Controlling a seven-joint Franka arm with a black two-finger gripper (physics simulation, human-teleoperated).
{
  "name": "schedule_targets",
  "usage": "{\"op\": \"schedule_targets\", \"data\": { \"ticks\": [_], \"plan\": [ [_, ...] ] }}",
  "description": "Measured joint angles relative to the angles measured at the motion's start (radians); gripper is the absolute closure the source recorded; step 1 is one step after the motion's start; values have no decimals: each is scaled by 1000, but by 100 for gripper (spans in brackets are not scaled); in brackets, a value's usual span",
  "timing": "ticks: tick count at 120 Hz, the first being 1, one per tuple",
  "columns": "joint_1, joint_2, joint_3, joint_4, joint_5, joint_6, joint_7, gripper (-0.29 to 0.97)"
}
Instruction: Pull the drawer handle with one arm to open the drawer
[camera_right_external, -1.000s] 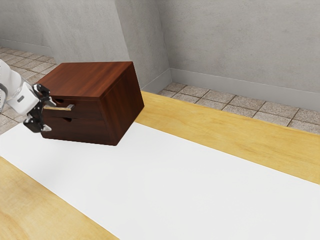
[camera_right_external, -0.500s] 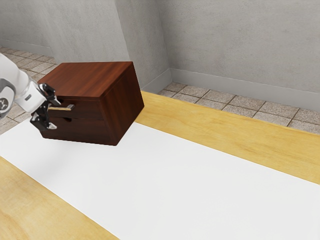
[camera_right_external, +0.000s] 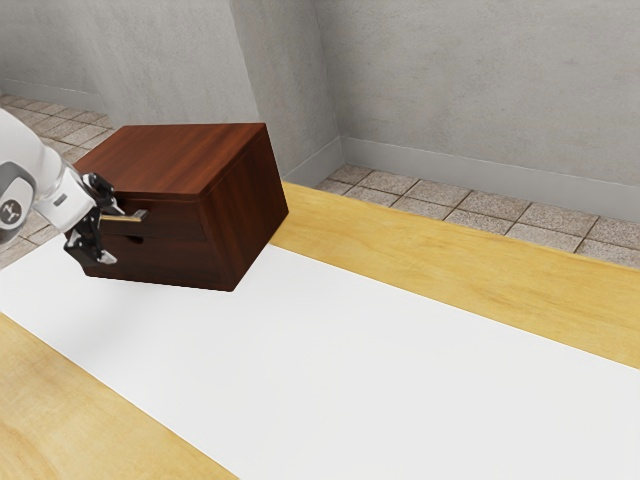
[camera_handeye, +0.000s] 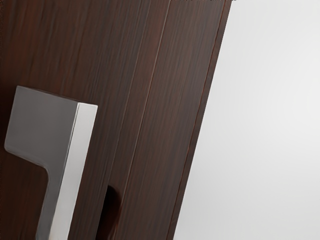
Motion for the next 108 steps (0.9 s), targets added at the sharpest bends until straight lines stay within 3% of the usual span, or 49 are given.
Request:
{"op": "schedule_targets", "data": {
  "ticks": [52,67,86,108],
  "plan": [
    [23,6,-12,-10,-3,-5,-2,27],
    [89,7,-74,-26,-3,-16,-1,35],
    [158,5,-135,-49,-2,-29,0,34],
    [300,-1,-270,-105,-2,-35,0,38]
  ]
}}
